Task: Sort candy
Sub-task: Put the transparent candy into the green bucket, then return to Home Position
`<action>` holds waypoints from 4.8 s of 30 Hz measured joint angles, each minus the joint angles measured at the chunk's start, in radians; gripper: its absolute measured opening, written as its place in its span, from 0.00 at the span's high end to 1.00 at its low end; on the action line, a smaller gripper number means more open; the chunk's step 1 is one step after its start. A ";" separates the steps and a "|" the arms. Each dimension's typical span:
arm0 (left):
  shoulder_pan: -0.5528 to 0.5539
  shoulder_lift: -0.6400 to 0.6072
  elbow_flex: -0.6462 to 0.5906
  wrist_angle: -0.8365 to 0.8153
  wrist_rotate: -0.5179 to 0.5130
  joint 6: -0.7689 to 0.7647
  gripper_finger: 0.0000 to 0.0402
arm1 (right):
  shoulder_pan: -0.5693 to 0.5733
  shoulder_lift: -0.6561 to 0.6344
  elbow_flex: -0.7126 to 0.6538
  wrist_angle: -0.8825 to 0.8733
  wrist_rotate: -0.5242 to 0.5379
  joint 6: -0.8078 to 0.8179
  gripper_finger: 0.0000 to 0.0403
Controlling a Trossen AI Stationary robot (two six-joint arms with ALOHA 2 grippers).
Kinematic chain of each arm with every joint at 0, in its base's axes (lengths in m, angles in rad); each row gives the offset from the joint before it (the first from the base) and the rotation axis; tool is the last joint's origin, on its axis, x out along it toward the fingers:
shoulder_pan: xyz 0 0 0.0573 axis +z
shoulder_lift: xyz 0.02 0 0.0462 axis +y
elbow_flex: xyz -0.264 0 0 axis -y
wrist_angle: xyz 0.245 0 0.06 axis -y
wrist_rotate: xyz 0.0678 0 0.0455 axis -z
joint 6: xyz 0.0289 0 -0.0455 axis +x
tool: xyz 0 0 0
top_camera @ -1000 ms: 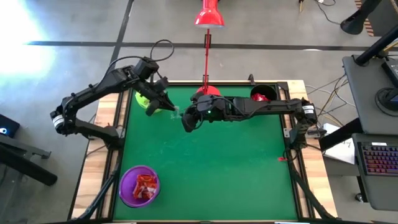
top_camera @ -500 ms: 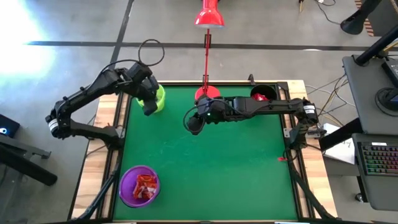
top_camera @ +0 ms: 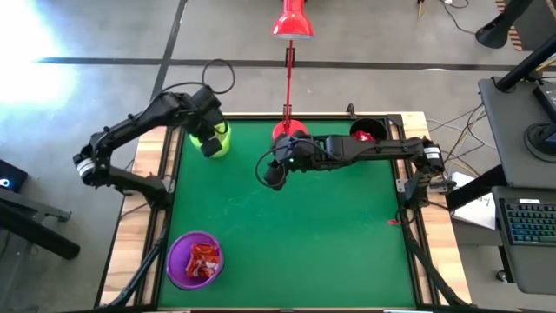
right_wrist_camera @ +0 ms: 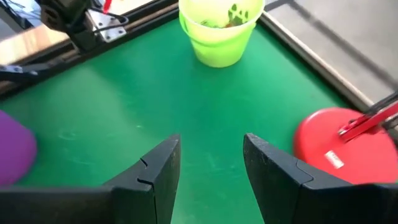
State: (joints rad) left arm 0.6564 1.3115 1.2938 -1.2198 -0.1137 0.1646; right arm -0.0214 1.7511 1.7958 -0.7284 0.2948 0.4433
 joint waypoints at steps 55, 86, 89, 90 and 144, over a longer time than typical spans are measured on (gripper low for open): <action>0.046 -0.164 0.000 0.154 0.164 -0.074 0.69 | -0.016 -0.041 -0.114 -0.403 0.020 0.040 0.59; 0.040 -0.950 -0.819 1.134 0.727 -0.594 0.69 | 0.491 -0.644 -0.934 0.726 0.201 0.068 0.59; 0.040 -0.986 -0.847 1.149 0.734 -0.639 0.69 | 0.501 -0.633 -0.959 0.731 0.202 0.137 0.59; 0.040 -0.995 -0.851 1.150 0.735 -0.655 0.69 | 0.501 -0.625 -0.966 0.730 0.203 0.140 0.59; -0.048 -1.312 -1.284 1.773 0.964 -0.846 0.69 | 0.506 -0.768 -1.006 0.739 0.124 -0.076 0.59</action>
State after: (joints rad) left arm 0.6083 -0.0002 0.0101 0.5535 0.8504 -0.6812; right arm 0.4847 0.9833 0.7898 0.0104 0.4186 0.3675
